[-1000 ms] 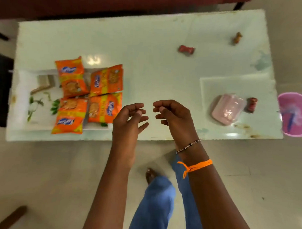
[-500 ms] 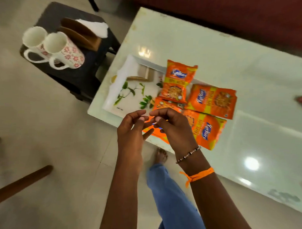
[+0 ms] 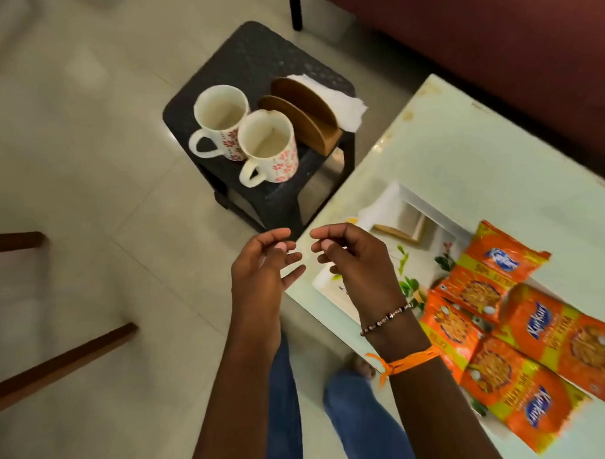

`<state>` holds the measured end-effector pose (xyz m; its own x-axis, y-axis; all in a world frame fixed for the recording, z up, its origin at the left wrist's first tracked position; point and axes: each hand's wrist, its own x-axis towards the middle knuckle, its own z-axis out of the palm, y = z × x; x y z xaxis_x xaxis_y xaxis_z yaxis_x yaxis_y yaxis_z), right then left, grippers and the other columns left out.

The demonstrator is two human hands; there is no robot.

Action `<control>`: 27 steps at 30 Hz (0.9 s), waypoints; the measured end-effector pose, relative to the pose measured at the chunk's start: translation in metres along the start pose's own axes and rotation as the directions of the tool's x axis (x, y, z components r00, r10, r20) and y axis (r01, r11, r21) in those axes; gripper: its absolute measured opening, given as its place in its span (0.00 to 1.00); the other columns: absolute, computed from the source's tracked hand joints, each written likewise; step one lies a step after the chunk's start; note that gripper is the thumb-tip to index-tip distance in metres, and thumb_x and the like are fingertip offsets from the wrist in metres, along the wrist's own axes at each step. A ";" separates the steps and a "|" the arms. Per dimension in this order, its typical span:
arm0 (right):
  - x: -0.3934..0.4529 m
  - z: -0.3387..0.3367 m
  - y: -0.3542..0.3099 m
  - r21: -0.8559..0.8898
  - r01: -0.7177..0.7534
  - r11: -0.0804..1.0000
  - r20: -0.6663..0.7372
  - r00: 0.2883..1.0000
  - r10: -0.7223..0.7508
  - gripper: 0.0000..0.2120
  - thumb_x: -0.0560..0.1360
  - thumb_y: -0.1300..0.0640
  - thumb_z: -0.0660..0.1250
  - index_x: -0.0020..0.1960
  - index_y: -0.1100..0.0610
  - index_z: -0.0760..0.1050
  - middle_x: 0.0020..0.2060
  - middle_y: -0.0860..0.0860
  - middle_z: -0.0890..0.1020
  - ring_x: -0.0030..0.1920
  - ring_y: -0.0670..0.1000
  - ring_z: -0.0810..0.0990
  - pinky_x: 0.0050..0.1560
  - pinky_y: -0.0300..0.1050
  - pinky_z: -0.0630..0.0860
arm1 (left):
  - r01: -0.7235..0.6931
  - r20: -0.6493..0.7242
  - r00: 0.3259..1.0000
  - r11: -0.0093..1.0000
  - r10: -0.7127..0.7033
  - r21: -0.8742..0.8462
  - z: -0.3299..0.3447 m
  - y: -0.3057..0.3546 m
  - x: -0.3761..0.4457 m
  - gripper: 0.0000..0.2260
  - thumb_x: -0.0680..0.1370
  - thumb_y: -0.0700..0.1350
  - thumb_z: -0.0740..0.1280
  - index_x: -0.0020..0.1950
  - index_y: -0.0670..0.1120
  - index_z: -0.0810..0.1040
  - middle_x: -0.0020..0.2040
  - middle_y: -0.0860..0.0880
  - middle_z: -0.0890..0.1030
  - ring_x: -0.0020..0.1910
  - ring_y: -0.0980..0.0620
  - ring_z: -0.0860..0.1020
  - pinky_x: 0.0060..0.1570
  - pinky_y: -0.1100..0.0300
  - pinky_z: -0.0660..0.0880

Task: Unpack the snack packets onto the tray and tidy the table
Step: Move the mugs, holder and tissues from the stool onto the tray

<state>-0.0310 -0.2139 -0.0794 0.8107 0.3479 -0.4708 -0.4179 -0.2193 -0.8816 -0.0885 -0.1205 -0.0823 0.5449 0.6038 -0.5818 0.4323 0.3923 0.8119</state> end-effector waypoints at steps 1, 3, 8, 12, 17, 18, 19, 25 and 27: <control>0.008 0.009 -0.002 -0.003 -0.008 1.000 -0.004 1.000 0.008 0.11 0.75 0.69 0.59 0.46 0.58 0.78 0.35 0.46 0.79 0.33 0.39 0.76 0.32 0.22 0.69 | 0.012 -0.012 1.000 1.000 -0.012 -0.011 -0.006 0.005 0.011 0.09 0.78 0.37 0.60 0.49 0.47 0.78 0.44 0.48 0.80 0.45 0.51 0.81 0.48 0.57 0.79; 0.027 0.030 -0.006 -0.002 -0.028 1.000 -0.016 0.999 0.028 0.11 0.75 0.69 0.59 0.48 0.62 0.78 0.34 0.47 0.78 0.31 0.37 0.76 0.31 0.22 0.69 | 0.026 -0.018 0.999 0.999 -0.027 -0.026 -0.018 0.017 0.036 0.10 0.78 0.36 0.60 0.48 0.47 0.78 0.43 0.49 0.80 0.44 0.53 0.80 0.48 0.59 0.79; 0.075 0.084 -0.007 0.048 -0.128 0.991 -0.122 0.984 0.133 0.10 0.75 0.69 0.58 0.53 0.65 0.76 0.39 0.56 0.78 0.32 0.44 0.74 0.28 0.22 0.68 | 0.030 -0.070 0.997 1.000 -0.031 -0.010 -0.044 0.047 0.101 0.08 0.77 0.37 0.62 0.52 0.48 0.75 0.44 0.51 0.78 0.45 0.55 0.79 0.50 0.61 0.77; 0.108 0.122 -0.003 0.085 -0.228 0.970 -0.247 0.938 0.242 0.09 0.76 0.61 0.62 0.55 0.62 0.74 0.43 0.55 0.77 0.34 0.45 0.71 0.35 0.32 0.72 | 0.016 -0.078 0.997 0.992 -0.006 0.128 -0.063 0.066 0.151 0.11 0.78 0.42 0.62 0.60 0.49 0.71 0.55 0.50 0.77 0.56 0.54 0.76 0.58 0.60 0.72; 0.128 0.141 -0.001 0.030 -0.252 0.967 -0.358 0.901 0.246 0.11 0.75 0.55 0.64 0.47 0.62 0.79 0.31 0.50 0.73 0.34 0.48 0.70 0.44 0.47 0.69 | 0.003 0.011 1.000 0.940 -0.007 0.342 -0.071 0.074 0.192 0.09 0.79 0.46 0.60 0.58 0.49 0.74 0.46 0.56 0.75 0.43 0.60 0.73 0.37 0.71 0.66; 0.130 0.142 0.000 0.039 -0.255 0.966 -0.376 0.892 0.251 0.11 0.74 0.54 0.64 0.48 0.62 0.79 0.30 0.48 0.72 0.34 0.47 0.70 0.44 0.48 0.70 | -0.007 0.027 1.000 0.921 -0.003 0.389 -0.071 0.074 0.198 0.10 0.79 0.47 0.59 0.58 0.48 0.75 0.45 0.55 0.74 0.42 0.59 0.72 0.36 0.71 0.65; 0.131 0.143 0.000 0.044 -0.256 0.966 -0.388 0.886 0.252 0.11 0.74 0.54 0.64 0.47 0.61 0.80 0.30 0.47 0.72 0.33 0.47 0.70 0.45 0.49 0.71 | -0.026 0.045 0.999 0.902 0.007 0.431 -0.071 0.074 0.202 0.11 0.80 0.47 0.59 0.58 0.47 0.76 0.45 0.54 0.75 0.40 0.58 0.72 0.36 0.71 0.66; 0.127 0.145 0.002 0.045 -0.205 0.978 -0.453 0.868 0.203 0.06 0.74 0.56 0.66 0.42 0.57 0.80 0.42 0.61 0.80 0.40 0.53 0.73 0.51 0.56 0.75 | -0.166 0.183 0.979 0.873 0.090 0.459 -0.075 0.068 0.204 0.11 0.77 0.49 0.64 0.55 0.46 0.78 0.45 0.52 0.79 0.43 0.56 0.75 0.43 0.68 0.72; 0.121 0.142 0.004 0.038 -0.190 0.981 -0.474 0.861 0.185 0.05 0.74 0.55 0.66 0.40 0.53 0.77 0.45 0.64 0.80 0.40 0.53 0.73 0.49 0.54 0.75 | -0.177 0.195 0.976 0.872 0.096 0.457 -0.073 0.064 0.200 0.09 0.76 0.49 0.65 0.53 0.46 0.78 0.45 0.52 0.80 0.46 0.55 0.77 0.46 0.67 0.73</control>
<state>0.0074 -0.0433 -0.1447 0.8151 -0.1726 -0.5530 -0.5793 -0.2466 -0.7769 -0.0045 0.0760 -0.1431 0.7132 0.4917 -0.4995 0.6088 -0.0814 0.7891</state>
